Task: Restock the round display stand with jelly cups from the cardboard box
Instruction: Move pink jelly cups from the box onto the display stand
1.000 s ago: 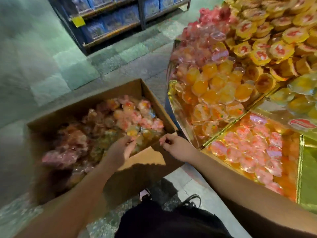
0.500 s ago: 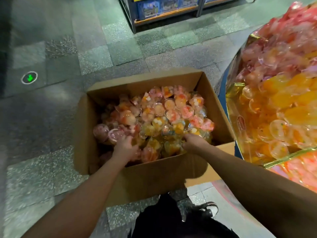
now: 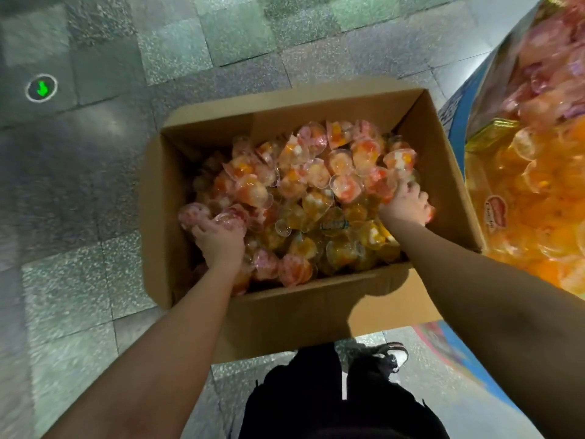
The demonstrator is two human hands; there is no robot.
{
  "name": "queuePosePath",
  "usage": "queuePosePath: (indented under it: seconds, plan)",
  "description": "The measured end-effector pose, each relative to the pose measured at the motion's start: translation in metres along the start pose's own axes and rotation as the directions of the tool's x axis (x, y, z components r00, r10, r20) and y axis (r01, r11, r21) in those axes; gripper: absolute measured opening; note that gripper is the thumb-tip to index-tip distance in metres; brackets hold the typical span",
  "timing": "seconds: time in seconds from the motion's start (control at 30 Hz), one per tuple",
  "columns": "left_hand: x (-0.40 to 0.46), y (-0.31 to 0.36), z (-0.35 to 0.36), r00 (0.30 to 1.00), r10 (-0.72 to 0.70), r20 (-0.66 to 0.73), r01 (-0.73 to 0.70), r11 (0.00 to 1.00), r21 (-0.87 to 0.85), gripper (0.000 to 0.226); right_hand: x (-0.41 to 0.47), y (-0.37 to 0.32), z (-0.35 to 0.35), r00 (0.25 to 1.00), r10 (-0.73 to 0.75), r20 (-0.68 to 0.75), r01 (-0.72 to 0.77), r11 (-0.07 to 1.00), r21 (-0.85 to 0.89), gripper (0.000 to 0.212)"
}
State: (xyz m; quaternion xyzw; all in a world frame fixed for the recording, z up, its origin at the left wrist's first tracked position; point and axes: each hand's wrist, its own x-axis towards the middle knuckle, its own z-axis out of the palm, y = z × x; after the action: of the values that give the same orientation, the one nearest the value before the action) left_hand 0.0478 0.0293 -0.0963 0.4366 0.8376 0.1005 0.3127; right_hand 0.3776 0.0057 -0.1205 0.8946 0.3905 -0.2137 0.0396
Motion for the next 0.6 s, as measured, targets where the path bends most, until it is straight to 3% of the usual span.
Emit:
queuePosePath:
  seconds: [0.07, 0.13, 0.3, 0.43, 0.6]
  plan:
    - [0.004, -0.002, 0.001, 0.987, -0.157, 0.042, 0.161, 0.979, -0.123, 0.069, 0.007, 0.003, 0.003, 0.998, 0.056, 0.005, -0.056, 0.998, -0.025, 0.070]
    - [0.006, -0.006, -0.001, 0.972, -0.219, 0.083, 0.231, 0.953, -0.196, 0.072, 0.011, 0.009, 0.006, 0.993, 0.105, 0.045, -0.105, 0.994, 0.008, 0.066]
    - [0.009, -0.015, -0.003, 0.974, -0.185, 0.128, 0.207, 0.961, -0.184, 0.068, 0.016, 0.022, 0.012, 1.000, -0.004, 0.027, 0.005, 0.999, -0.036, 0.055]
    - [0.010, -0.014, -0.005, 0.969, -0.192, 0.155, 0.224, 0.947, -0.232, 0.065, 0.032, 0.024, 0.005, 0.996, 0.005, 0.085, 0.001, 0.998, -0.070, 0.060]
    - [0.000, -0.012, -0.009, 0.980, -0.179, 0.093, 0.199, 0.928, -0.316, 0.048, 0.039, 0.030, -0.005, 0.994, -0.029, 0.107, 0.035, 0.998, -0.058, 0.052]
